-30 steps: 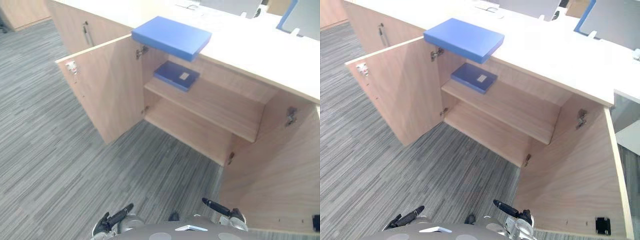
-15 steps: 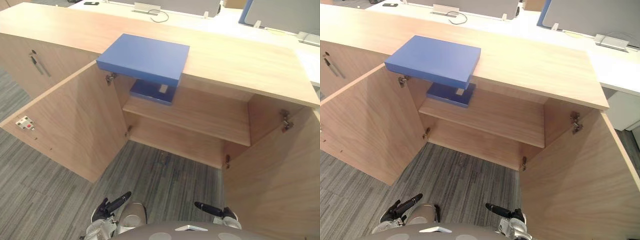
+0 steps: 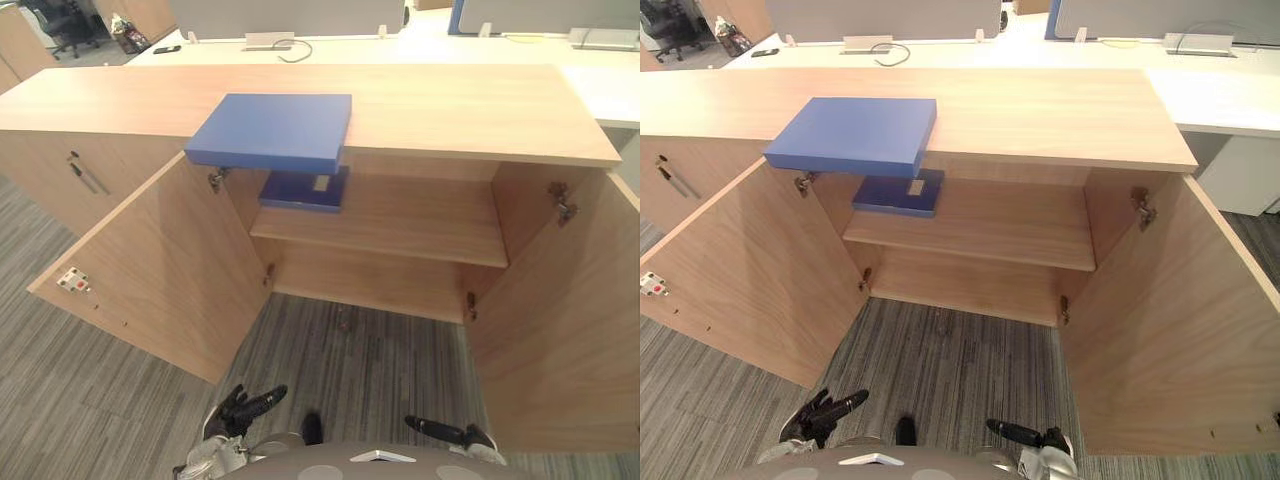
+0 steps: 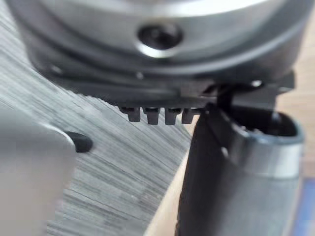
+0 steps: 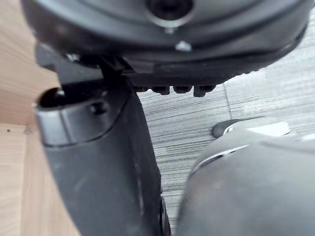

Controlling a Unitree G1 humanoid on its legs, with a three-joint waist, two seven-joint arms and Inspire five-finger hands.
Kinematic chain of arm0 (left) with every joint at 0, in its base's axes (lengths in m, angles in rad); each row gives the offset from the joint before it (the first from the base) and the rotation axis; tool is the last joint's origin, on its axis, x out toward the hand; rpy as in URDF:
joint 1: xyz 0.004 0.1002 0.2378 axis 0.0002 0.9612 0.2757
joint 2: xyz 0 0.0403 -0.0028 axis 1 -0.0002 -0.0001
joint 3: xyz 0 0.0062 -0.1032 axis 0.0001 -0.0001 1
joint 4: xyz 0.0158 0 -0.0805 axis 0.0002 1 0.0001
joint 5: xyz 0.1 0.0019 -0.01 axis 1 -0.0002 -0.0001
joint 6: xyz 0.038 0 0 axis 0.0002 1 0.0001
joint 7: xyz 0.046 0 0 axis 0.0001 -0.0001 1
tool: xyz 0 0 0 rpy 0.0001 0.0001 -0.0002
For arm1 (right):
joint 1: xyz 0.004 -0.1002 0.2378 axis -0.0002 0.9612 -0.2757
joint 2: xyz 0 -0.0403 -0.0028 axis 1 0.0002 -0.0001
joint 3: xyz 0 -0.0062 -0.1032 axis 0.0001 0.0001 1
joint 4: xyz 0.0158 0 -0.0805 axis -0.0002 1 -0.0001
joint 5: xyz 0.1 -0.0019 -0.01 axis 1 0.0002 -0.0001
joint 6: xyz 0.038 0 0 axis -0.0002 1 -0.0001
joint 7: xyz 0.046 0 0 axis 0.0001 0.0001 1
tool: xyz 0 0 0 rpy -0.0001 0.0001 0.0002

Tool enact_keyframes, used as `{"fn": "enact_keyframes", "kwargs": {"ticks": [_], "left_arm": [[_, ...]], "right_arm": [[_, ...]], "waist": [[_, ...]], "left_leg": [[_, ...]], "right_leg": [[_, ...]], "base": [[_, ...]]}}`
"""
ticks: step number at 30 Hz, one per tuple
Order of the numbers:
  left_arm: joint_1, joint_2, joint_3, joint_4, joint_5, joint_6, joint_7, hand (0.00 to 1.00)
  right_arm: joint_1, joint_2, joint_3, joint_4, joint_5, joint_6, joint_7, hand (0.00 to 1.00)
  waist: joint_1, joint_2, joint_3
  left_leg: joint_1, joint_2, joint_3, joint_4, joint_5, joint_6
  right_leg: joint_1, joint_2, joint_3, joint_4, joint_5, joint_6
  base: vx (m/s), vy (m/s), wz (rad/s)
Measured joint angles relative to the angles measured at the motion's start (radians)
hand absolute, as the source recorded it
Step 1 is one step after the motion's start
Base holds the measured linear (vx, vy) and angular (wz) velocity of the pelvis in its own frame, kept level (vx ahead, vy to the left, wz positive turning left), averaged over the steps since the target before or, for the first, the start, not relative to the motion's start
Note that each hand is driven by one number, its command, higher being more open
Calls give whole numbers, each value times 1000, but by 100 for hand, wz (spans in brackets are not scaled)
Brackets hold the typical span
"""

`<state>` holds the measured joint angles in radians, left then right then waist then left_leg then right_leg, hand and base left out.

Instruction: Walk over to the cabinet, pick up the folder, carry it to the office cabinet, place the folder inside the office cabinet, then close the office cabinet door

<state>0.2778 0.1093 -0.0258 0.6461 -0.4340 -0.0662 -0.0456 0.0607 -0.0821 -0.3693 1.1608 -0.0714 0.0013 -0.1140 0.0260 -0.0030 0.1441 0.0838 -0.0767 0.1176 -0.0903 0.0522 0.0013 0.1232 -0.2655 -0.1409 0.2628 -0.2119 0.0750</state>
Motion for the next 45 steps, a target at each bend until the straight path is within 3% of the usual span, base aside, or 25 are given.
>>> {"fn": "enact_keyframes", "kwargs": {"ticks": [6,12,19,24,26,29,31,34,45], "left_arm": [[44,-34,6,-318,1,3,53,100],[47,-144,72,-543,105,3,171,100],[46,-171,98,-671,539,3,501,100],[27,-121,99,-758,778,33,665,100],[5,-91,99,-776,828,48,689,100],[-75,-39,109,-777,930,73,704,100],[-93,-17,120,-791,999,76,703,100],[-122,22,129,-813,1084,77,702,100],[-181,190,161,-759,1202,98,675,100]], "right_arm": [[15,17,106,-27,2,6,-17,100],[52,21,201,-39,1,9,-37,100],[79,31,244,-63,1,6,-103,100],[81,32,252,-57,0,-1,-125,100],[83,32,255,-52,0,-6,-126,100],[82,28,258,-34,0,-16,-118,100],[80,16,258,-29,0,-19,-103,100],[96,11,251,-28,0,-40,-90,100],[97,15,232,-13,-4,-52,-57,100]], "waist": [[-1,-37,1],[39,-73,-15],[54,-91,-37],[53,-82,-47],[52,-79,-55],[46,-78,-59],[24,-64,-67],[19,-52,-82],[22,-75,-108]], "left_leg": [[-32,9,-46,0,57,5],[-41,10,-78,-1,61,7],[-26,22,-94,0,51,-6],[-5,73,-65,-1,43,-18],[-6,80,-59,-1,39,-24],[-8,84,-52,-2,41,-28],[-11,85,-54,-2,50,-32],[-22,94,-59,-1,55,-36],[-39,87,-38,0,53,-46]], "right_leg": [[38,32,-27,-122,-3,57],[84,42,-71,-178,12,60],[115,57,-98,-182,66,74],[118,103,-95,-197,115,46],[109,108,-93,-198,113,44],[101,113,-75,-202,80,-4],[101,121,-72,-213,53,5],[93,130,-69,-215,46,8],[68,132,-14,-214,78,11]], "base": [[-54,-4,5],[62,-47,25],[85,-57,10],[-28,-52,-20],[-143,-45,-30],[-130,-32,-14],[-134,-40,-3],[-74,-34,2],[56,-18,-3]]}}
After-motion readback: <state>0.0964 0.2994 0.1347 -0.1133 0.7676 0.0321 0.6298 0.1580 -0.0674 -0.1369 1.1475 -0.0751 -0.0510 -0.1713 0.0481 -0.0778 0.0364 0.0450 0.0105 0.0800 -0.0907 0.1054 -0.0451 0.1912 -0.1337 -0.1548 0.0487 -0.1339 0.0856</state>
